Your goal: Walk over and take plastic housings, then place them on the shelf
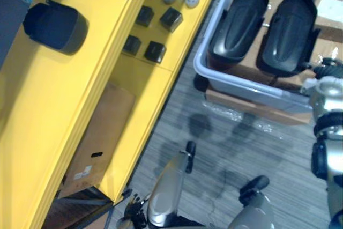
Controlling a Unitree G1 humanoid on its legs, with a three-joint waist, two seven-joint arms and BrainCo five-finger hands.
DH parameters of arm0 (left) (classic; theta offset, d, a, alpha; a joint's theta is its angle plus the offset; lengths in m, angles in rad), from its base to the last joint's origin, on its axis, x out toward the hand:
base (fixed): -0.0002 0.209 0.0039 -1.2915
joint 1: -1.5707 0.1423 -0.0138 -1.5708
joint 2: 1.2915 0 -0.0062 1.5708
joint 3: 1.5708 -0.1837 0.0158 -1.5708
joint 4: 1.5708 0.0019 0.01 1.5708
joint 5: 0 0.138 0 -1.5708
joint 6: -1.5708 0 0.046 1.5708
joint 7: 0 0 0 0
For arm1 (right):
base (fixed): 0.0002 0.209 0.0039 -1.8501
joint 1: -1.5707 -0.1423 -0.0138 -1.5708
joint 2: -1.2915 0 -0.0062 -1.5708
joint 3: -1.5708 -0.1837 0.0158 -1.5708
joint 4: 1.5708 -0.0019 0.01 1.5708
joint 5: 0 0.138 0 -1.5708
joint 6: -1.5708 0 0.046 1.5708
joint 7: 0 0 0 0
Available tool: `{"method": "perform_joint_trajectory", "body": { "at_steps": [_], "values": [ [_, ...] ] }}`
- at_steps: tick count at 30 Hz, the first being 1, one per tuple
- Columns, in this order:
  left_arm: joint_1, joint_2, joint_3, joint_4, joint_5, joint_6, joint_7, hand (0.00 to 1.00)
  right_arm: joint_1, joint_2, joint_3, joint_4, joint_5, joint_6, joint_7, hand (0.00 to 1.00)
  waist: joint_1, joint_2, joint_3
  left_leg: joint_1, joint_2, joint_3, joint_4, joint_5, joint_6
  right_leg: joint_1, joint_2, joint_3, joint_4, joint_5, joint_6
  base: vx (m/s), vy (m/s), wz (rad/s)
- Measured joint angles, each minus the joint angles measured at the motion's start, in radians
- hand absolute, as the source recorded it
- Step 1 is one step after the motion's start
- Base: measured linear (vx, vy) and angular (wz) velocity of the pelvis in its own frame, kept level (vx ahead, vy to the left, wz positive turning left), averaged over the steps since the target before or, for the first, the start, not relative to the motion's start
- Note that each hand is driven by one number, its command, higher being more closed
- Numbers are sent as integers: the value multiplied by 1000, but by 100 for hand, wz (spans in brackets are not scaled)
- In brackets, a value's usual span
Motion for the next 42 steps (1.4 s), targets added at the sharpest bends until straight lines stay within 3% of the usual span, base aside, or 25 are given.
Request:
{"method": "perform_joint_trajectory", "body": {
  "at_steps": [6, 13, 19, 27, 31, 32, 38, 42],
  "values": [
    [-5, 1, -1, -11, -1, 1, -19, 0, -19, -30, 37, 26, -110, 37, 37, 100, 11, 5, -4, -9, 1, -7, -1, 3, 4, 1, 4, -16, -11, 0, 0, 31, -10, 3],
    [-7, 8, -14, -57, 0, -9, -55, 0, -58, -30, 38, 59, -160, 84, 38, 100, 27, 9, -6, -7, 9, -14, -1, 2, 3, 13, 18, -25, -22, -1, -1, 5, -2, 0],
    [-7, 31, -56, -162, -9, -72, -55, 0, -61, -29, 70, 69, -291, 67, 34, 100, 20, 9, -6, 20, 25, -11, -8, 3, 2, 41, 35, -25, -37, 0, -5, -21, -14, -4],
    [-6, 38, -140, -385, -50, -94, -57, 0, -121, -30, 168, 59, -430, 30, -32, 100, -10, 0, 0, 69, 52, -4, -79, 28, -18, 85, 86, -33, -114, 32, -10, 8, -37, -7],
    [-5, 35, -184, -548, -49, -110, -50, 0, -153, -18, 219, 11, -444, 13, -49, 100, -40, -37, 26, 112, 75, 1, -104, 36, -31, 106, 112, -25, -120, 28, -19, 30, -56, -18],
    [-15, 32, -206, -628, -46, -104, 8, 0, -171, -5, 234, -25, -476, -3, -58, 100, -71, -85, 58, 146, 110, 26, -113, 38, -34, 118, 139, -13, -124, 24, -36, 15, -81, -44],
    [-123, 41, -246, -688, -23, -87, 117, 0, -178, 51, 256, -41, -476, -21, -107, 100, -102, -101, 68, 181, 148, 52, -148, 53, -58, 116, 177, 16, -133, 27, -57, -34, -33, -22],
    [-304, 22, -248, -719, 4, -64, 221, 0, -178, 130, 256, -82, -495, -84, -174, 100, -120, -125, 72, 187, 173, 80, -159, 64, -75, 95, 207, 42, -144, 39, -77, -85, -34, -25]
  ]
}}
